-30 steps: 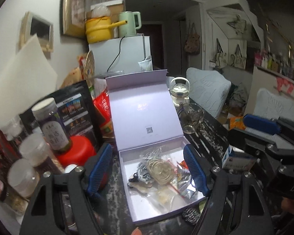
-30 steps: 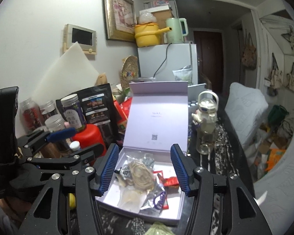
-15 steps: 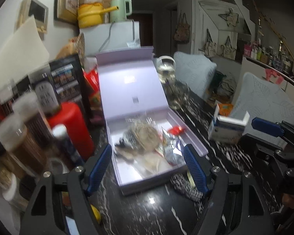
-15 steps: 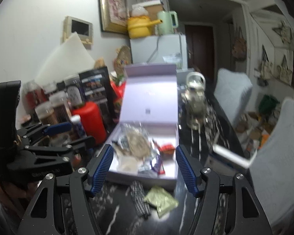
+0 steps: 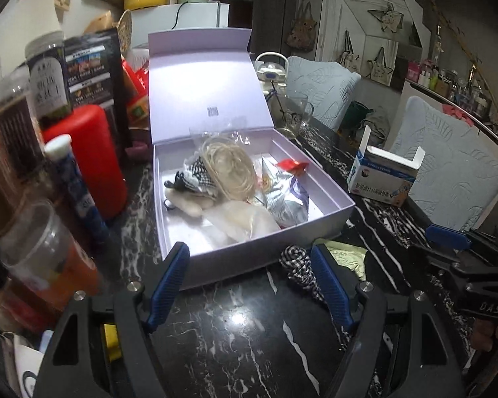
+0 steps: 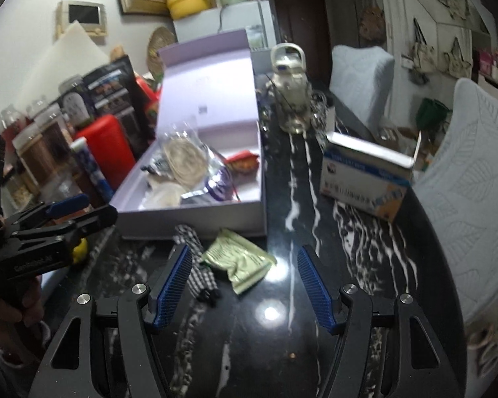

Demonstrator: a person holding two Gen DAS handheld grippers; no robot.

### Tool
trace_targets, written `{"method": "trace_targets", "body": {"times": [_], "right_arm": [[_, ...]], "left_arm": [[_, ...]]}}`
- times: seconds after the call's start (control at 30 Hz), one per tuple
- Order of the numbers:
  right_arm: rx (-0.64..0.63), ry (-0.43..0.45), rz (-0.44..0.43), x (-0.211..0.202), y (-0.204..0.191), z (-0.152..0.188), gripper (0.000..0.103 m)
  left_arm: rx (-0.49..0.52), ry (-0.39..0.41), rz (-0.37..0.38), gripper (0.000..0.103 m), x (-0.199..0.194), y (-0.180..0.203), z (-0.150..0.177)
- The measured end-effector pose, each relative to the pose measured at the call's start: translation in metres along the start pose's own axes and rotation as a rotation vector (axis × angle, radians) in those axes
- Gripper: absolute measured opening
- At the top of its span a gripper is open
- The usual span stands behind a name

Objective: Organize soft objects
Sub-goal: 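Move both grippers toward the green packet and gingham scrunchie on the table, then grasp the pale green printed packet with the right gripper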

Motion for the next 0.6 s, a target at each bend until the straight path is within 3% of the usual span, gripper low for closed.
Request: {"method": "trace_targets", "body": {"times": [0.07, 0.33, 0.5, 0.6], "right_arm": [[-0.005, -0.026, -0.002, 0.013, 0.001, 0.003, 0.081], [-0.116, -0.138, -0.054, 0.072, -0.003, 0.004, 0.081], [-0.141, -0.242, -0.088, 0.100, 0.001, 0.006, 0.081], [-0.172, -0.278, -0.114, 0.111, -0.004, 0.006, 0.084]], "left_arm": [[0.005, -0.012, -0.004, 0.075, 0.007, 0.000, 0.004], [-0.052, -0.089, 0.013, 0.075, 0.034, -0.015, 0.018], [-0.047, -0.080, -0.031, 0.075, 0.039, -0.018, 0.020], [-0.062, -0.108, 0.009, 0.075, 0.043, -0.018, 0.022]]}}
Point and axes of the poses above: each gripper's, at about its wrist camera, not at the fingertips, and x roughly the way its jaws point, y to its right, z to its underside, the point moved 4 cm from there along x, roughly the way its jaws point, and after that the axes turned 2 degrees about -x, right-handed, at the moved point
